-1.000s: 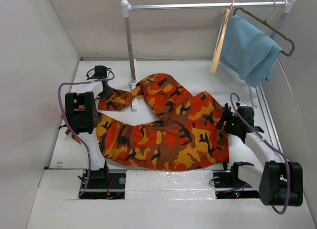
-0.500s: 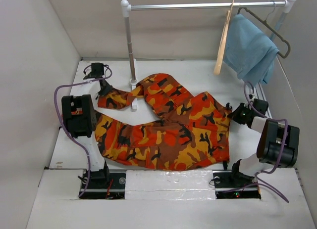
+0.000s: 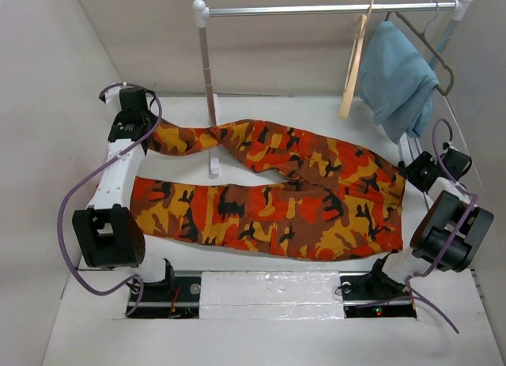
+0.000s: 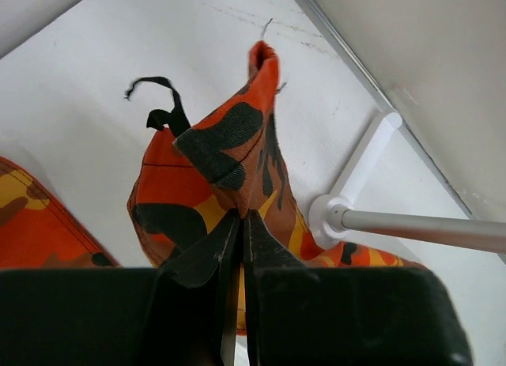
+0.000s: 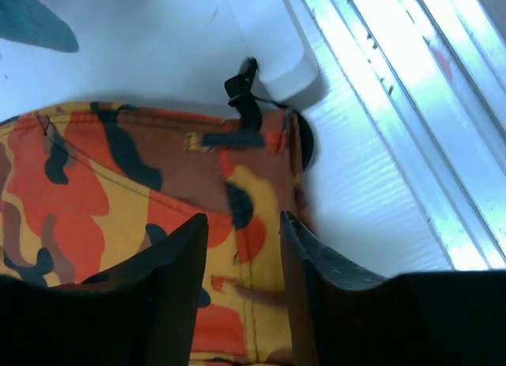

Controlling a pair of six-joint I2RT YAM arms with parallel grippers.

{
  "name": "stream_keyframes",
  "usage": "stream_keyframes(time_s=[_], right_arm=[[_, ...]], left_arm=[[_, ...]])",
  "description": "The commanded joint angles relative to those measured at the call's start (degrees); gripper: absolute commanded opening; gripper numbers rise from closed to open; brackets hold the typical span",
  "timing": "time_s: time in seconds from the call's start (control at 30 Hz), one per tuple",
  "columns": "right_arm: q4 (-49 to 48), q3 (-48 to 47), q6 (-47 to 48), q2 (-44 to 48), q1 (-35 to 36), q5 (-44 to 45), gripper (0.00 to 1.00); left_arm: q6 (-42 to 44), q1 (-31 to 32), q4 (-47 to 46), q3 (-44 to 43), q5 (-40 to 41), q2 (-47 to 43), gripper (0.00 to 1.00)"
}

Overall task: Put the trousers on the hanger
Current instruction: Flatten out the trousers at the center of the board.

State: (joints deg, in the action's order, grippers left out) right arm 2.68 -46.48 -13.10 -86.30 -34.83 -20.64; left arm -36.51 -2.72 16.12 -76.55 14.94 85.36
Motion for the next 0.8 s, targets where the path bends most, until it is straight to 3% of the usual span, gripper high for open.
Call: stream_keyframes(time_s=[0.0,0.2,0.3,0.33,0.37,0.53,0.77], right_arm=[[4.43,-0.38,2.64,4.10,0.46,0.70,0.54],[4.88,3.67,3.08,14.13,5.20,-2.47,0.54],[4.27,7.88,3.52,20.98,10.73,-4.13,0.53],[5.05,10.42,4.05,24.74,14.66,-5.01,0.53],[5.75,10.44,4.05,24.78,14.70,-5.28,0.53],[12.61,14.12,8.09,30.56,21.54,-6.07,0.53],[18.92,15.28,11.43,34.18,31.65,-4.41,0.57]], left_arm=[[-0.49,-0.35,1.45,1.41,2.90,-0.72,0.00],[1.88,-0.35,-1.62,4.22,5.79,-3.80,0.00],[3.64,-1.49,-2.85,5.36,9.40,-0.30,0.00],[2.94,-4.28,0.46,3.80,5.06,5.46,0.00],[2.94,-4.31,0.49,3.78,5.01,5.52,0.00],[0.56,-14.05,4.18,-4.38,-5.42,16.13,0.00],[2.58,-14.07,9.89,-20.46,-5.89,27.65,0.00]])
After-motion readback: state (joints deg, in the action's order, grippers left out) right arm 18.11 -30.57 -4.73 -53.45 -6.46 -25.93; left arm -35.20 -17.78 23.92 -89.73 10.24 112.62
